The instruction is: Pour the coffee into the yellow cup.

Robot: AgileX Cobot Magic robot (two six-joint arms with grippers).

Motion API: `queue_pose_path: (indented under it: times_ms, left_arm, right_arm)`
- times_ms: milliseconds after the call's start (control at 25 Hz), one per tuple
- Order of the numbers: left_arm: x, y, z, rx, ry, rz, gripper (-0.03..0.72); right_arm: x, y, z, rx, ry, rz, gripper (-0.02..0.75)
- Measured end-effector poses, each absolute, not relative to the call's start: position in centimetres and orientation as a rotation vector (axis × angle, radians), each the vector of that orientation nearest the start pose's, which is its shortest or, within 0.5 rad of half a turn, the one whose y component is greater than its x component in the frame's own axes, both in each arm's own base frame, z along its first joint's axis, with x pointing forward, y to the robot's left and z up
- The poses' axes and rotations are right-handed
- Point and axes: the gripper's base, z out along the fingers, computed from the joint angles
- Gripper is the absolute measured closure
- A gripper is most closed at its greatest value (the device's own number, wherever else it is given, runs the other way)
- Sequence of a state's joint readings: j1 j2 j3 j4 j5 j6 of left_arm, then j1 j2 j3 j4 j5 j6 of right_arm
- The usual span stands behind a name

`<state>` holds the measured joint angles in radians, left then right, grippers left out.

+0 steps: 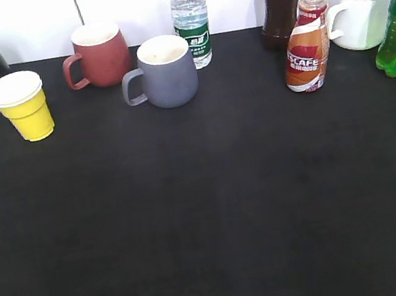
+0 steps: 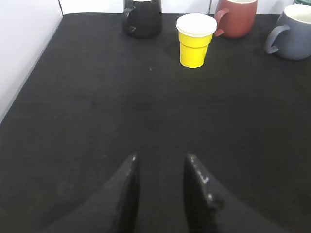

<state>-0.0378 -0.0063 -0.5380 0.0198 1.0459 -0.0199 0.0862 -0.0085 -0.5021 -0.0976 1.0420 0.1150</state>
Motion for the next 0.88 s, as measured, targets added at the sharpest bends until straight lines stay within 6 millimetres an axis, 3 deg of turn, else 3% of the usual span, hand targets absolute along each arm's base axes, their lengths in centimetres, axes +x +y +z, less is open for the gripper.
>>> queue_pose_path:
  times_ms: [560, 640, 720, 800, 880]
  left_arm:
    - [-1.0, 0.2, 28.9, 0.017, 1.985, -0.015, 0.434]
    - [-0.9, 0.2, 29.0, 0.017, 1.973, -0.019, 0.349]
    - [-0.5, 0.1, 29.9, 0.017, 1.907, -0.023, 0.213]
    - [1.5, 0.0, 31.1, 0.018, 1.847, -0.025, 0.143]
    - [4.7, -0.1, 32.6, 0.022, 1.768, -0.022, 0.133]
  right_arm:
    - [-0.5, -0.8, 28.0, 0.033, 2.011, 0.012, 0.148]
    - [-0.5, -0.8, 28.0, 0.033, 2.011, 0.012, 0.148]
    - [-0.5, -0.8, 28.0, 0.033, 2.011, 0.012, 0.148]
    - [-0.5, -0.8, 28.0, 0.033, 2.011, 0.012, 0.148]
    - [-0.5, -0.8, 28.0, 0.033, 2.011, 0.012, 0.148]
